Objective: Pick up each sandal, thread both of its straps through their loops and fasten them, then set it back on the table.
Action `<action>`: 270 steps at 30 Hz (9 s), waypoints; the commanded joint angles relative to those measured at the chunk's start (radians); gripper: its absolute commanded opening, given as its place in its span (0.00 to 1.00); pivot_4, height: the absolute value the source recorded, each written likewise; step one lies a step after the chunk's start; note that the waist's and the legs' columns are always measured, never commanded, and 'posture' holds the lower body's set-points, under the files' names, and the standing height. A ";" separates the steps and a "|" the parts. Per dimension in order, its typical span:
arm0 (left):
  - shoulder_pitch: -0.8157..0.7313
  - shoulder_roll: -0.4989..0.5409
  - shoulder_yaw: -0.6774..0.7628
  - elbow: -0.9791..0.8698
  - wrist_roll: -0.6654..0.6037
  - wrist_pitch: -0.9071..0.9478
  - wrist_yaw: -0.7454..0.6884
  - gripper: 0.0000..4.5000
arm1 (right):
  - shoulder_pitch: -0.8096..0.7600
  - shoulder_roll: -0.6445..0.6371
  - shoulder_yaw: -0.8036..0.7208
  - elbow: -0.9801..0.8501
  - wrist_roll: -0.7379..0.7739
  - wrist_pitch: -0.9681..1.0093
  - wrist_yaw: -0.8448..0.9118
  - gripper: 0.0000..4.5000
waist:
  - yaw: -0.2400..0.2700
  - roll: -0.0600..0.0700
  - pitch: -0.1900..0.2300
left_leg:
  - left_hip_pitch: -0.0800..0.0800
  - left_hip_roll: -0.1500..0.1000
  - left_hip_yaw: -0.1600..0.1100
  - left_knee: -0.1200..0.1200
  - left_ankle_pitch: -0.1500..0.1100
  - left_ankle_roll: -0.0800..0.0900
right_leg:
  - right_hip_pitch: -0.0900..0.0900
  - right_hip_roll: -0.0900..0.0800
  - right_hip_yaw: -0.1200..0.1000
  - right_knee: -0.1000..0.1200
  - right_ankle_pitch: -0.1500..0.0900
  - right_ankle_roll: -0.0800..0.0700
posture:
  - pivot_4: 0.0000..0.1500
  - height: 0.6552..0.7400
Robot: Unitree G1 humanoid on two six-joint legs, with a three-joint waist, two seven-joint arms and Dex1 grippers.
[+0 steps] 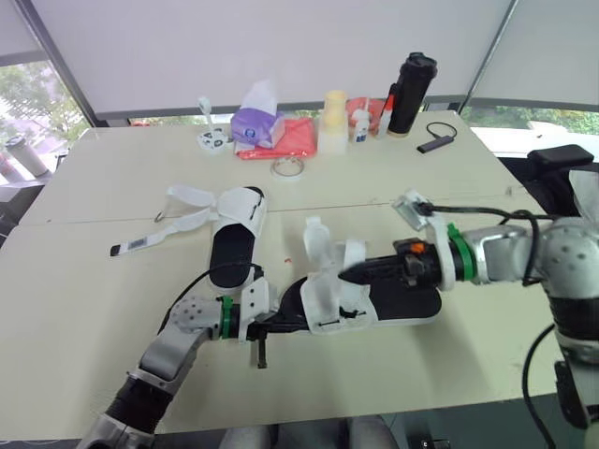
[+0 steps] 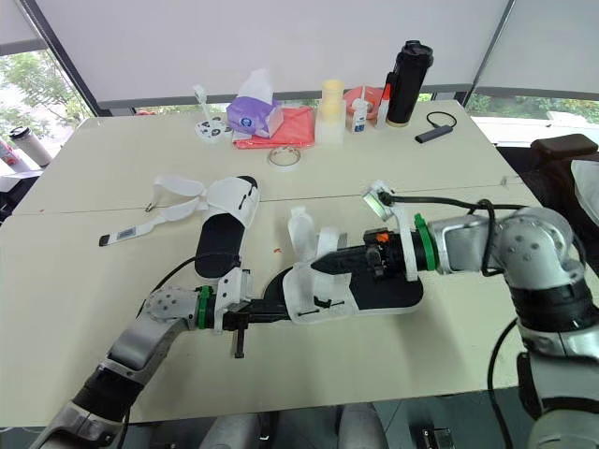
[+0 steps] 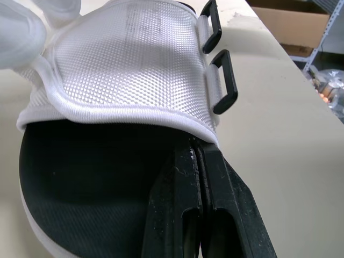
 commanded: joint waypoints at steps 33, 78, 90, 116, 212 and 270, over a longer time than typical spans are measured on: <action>0.052 0.017 -0.008 -0.047 0.009 -0.004 0.050 0.00 | -0.444 0.140 0.543 0.634 -0.896 -0.342 0.975 0.01 | -0.010 0.001 0.000 | 0.000 -0.001 0.000 -0.001 0.000 -0.001 | -0.003 0.000 0.000 0.002 0.002 0.004 | 1.00 1.00; 0.047 -0.013 -0.021 -0.033 0.026 -0.022 0.063 0.00 | -0.475 0.112 0.611 0.575 -0.793 -0.237 0.975 0.01 | -0.009 0.001 0.000 | 0.000 -0.002 0.000 -0.001 0.000 -0.001 | -0.003 0.000 0.000 0.002 0.002 0.004 | 1.00 1.00; 0.049 -0.007 -0.018 -0.031 0.026 -0.024 0.058 0.00 | -0.456 0.093 0.627 0.533 -0.777 -0.228 0.975 0.01 | -0.010 0.001 0.000 | 0.000 -0.002 0.000 -0.001 0.000 -0.001 | -0.003 0.000 0.000 0.002 0.003 0.004 | 1.00 1.00; 0.046 -0.017 -0.020 -0.026 0.029 -0.028 0.067 0.00 | -0.477 0.119 0.614 0.538 -0.772 -0.205 0.975 0.01 | -0.009 0.001 0.000 | 0.000 -0.002 0.000 0.000 0.000 -0.001 | -0.003 0.000 0.000 0.002 0.003 0.005 | 1.00 1.00; 0.048 -0.014 -0.035 -0.027 0.032 -0.041 0.077 0.00 | -0.364 0.139 0.452 0.541 -0.865 -0.140 0.929 0.01 | -0.025 0.001 0.000 | 0.001 -0.003 -0.001 0.000 0.000 -0.001 | -0.002 0.000 0.000 0.005 0.004 0.006 | 1.00 1.00; 0.042 -0.020 -0.041 -0.018 0.035 -0.045 0.084 0.00 | -0.405 0.138 0.471 0.540 -0.860 -0.113 0.975 0.01 | -0.024 0.001 0.000 | 0.001 -0.003 -0.001 0.000 0.000 -0.001 | -0.002 0.000 0.000 0.005 0.004 0.006 | 1.00 1.00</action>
